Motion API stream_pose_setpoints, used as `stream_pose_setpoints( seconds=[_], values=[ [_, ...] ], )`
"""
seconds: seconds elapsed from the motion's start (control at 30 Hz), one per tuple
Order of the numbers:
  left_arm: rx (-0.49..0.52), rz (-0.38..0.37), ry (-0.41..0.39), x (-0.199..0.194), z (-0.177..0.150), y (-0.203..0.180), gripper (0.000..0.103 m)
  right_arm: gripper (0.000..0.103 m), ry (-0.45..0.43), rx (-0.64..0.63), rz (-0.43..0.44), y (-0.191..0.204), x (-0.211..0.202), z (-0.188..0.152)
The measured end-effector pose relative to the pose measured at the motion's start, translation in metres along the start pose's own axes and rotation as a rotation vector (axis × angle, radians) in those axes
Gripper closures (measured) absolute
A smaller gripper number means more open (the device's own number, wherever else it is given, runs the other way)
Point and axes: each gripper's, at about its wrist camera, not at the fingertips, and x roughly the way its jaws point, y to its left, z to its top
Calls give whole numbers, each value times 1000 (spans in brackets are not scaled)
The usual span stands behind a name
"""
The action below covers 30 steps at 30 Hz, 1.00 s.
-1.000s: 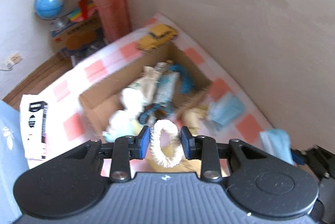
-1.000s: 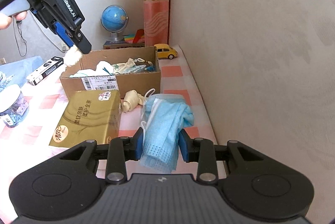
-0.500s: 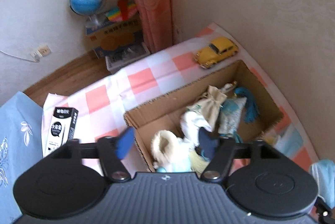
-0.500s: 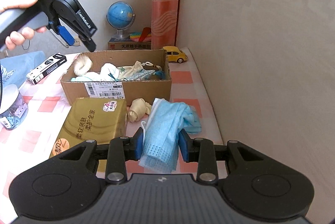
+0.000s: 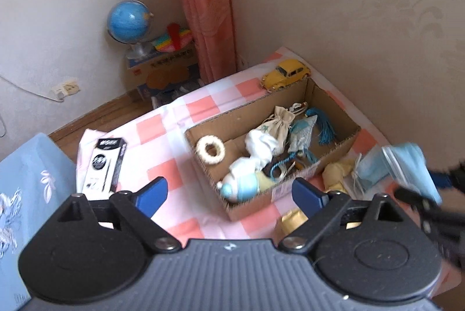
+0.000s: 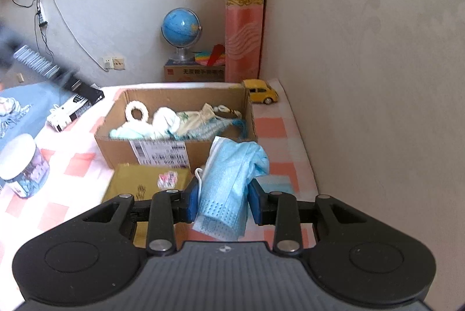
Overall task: Organize soft objects
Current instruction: 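Lower the blue face mask into the box and open the right gripper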
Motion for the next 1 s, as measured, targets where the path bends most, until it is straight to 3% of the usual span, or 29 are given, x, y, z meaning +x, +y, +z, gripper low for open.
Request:
stream_pose_setpoints(
  seconds=[0.27,0.47,0.9,1.0],
  values=[
    [-71,64,-69,-36,-56,-5,8,64,-4,5,73,5,18,40],
    [-187,31,-67,-41,-86,-3,8,64,2,-31,84,20,35,60],
    [-215,37,-62,-40,-105,-4,8,63,40,-69,100,41,86,100],
    [-228,32,-57,-39,-106,0,8,58,39,-71,101,44,97,108]
  ],
)
